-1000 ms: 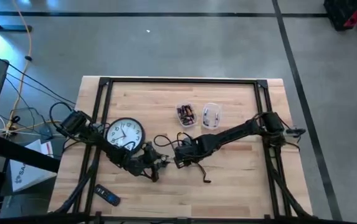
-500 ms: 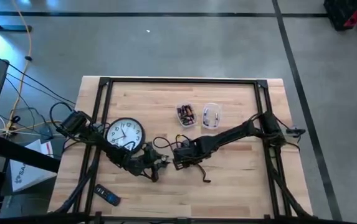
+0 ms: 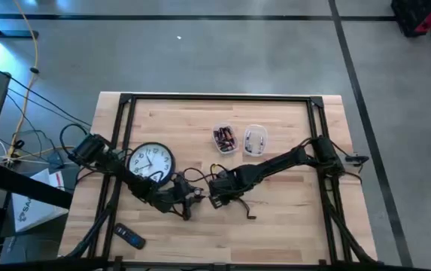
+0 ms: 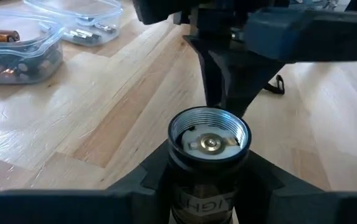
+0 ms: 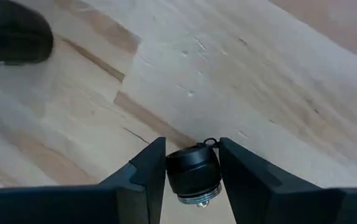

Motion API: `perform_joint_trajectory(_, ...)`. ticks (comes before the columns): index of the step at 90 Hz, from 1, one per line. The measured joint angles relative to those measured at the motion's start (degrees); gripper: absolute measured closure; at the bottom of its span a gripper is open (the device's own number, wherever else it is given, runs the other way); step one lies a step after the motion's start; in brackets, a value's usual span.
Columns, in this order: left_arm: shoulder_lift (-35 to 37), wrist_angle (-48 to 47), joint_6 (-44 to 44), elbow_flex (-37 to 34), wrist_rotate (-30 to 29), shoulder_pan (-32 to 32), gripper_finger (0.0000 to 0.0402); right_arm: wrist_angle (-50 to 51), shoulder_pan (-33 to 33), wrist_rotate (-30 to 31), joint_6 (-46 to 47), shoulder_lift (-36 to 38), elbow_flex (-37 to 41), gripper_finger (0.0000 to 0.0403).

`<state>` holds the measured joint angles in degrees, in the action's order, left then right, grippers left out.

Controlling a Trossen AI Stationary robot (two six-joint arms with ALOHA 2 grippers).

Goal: Insert battery
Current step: Close the lid of the black flashlight

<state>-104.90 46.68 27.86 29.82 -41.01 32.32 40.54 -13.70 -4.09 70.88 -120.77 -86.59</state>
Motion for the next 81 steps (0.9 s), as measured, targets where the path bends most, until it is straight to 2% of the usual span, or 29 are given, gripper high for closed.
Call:
perform_joint_trajectory(19,0.0,0.0,0.0,0.0,0.0,0.0,0.0305,4.6,0.6,0.4,-11.2,0.0,-3.6,0.0282)
perform_joint_trajectory(36,0.0,0.0,0.0,0.0,-0.1,0.0,0.0305,7.6,0.0,0.1,-24.0,0.0,-5.8,0.0248)
perform_joint_trajectory(54,0.0,0.0,0.0,0.0,-0.1,0.0,0.0305,8.9,-1.7,-0.5,-20.8,0.0,-5.1,0.0208)
perform_joint_trajectory(81,0.0,0.1,0.0,0.0,-0.2,0.0,0.0305,7.9,-1.3,-0.6,-24.6,-0.3,-4.4,0.0204)
